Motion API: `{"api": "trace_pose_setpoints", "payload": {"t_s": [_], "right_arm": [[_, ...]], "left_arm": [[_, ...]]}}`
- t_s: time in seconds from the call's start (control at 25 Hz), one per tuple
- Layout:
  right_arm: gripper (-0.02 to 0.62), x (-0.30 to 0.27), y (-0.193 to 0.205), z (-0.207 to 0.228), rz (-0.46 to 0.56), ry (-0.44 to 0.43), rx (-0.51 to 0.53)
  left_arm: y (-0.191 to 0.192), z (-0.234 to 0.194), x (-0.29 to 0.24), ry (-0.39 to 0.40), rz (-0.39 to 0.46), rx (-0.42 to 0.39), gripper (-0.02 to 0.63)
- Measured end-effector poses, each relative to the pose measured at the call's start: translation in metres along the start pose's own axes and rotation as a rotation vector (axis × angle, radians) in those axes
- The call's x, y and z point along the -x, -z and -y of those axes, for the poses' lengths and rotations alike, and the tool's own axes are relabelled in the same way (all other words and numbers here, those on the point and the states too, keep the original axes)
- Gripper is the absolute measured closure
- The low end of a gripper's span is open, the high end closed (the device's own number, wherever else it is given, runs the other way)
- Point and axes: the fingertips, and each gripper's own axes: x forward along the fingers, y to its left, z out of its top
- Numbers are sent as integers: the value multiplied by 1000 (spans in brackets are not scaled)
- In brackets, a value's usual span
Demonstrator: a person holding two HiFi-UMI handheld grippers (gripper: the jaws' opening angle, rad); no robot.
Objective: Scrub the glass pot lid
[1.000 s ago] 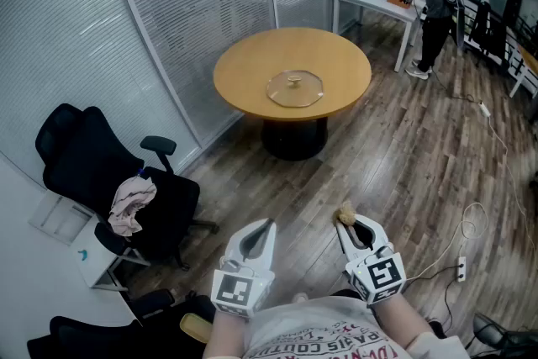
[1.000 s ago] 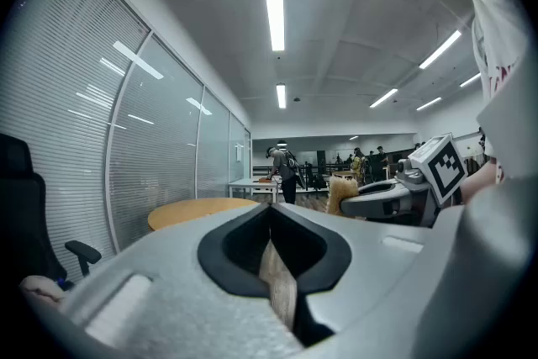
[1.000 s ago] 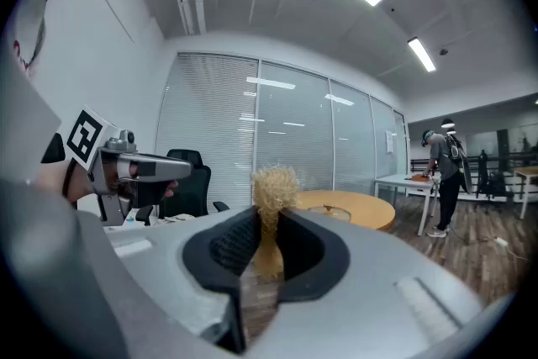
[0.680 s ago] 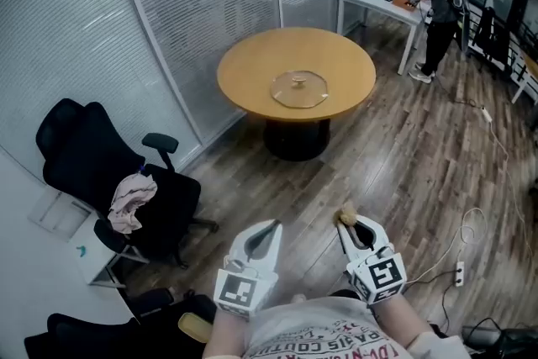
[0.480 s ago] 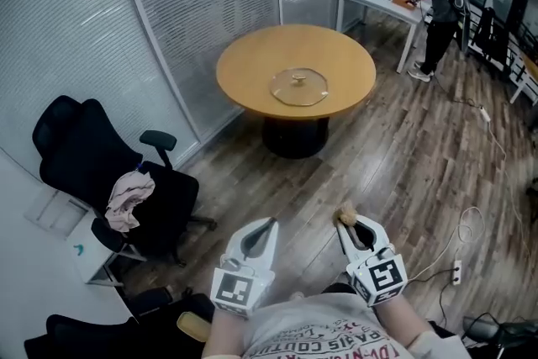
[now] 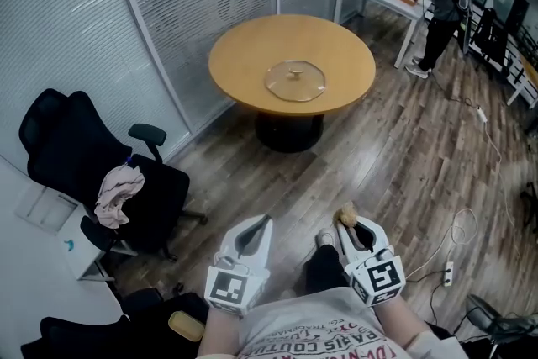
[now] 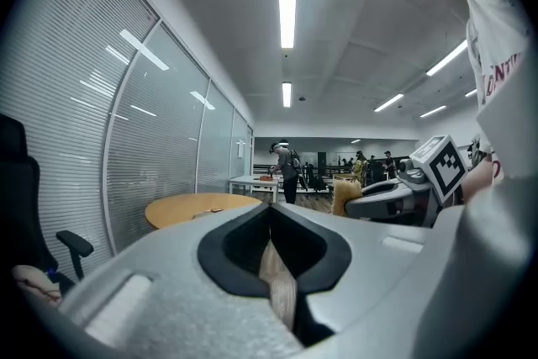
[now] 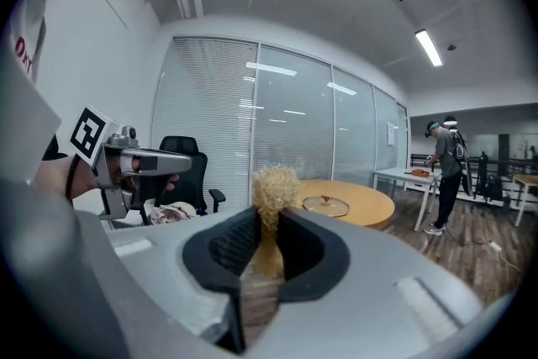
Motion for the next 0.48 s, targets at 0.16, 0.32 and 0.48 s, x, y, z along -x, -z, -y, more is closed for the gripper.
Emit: {"api": "trace_pose_setpoints", "payload": {"t_s": [0.16,0.32,0.48], "right_arm": [[538,-40,-2,19,-8,-47,10],[538,-87,-8,57,-7,-82,-6],[538,-139,-24,109,-4,-135,-5]], "left_arm": [[10,-22,-29,-45,-31,4,598],[8,-48,-73,-90,-45,3,598],[-1,-72,-132,-140,-64,-6,598]]}}
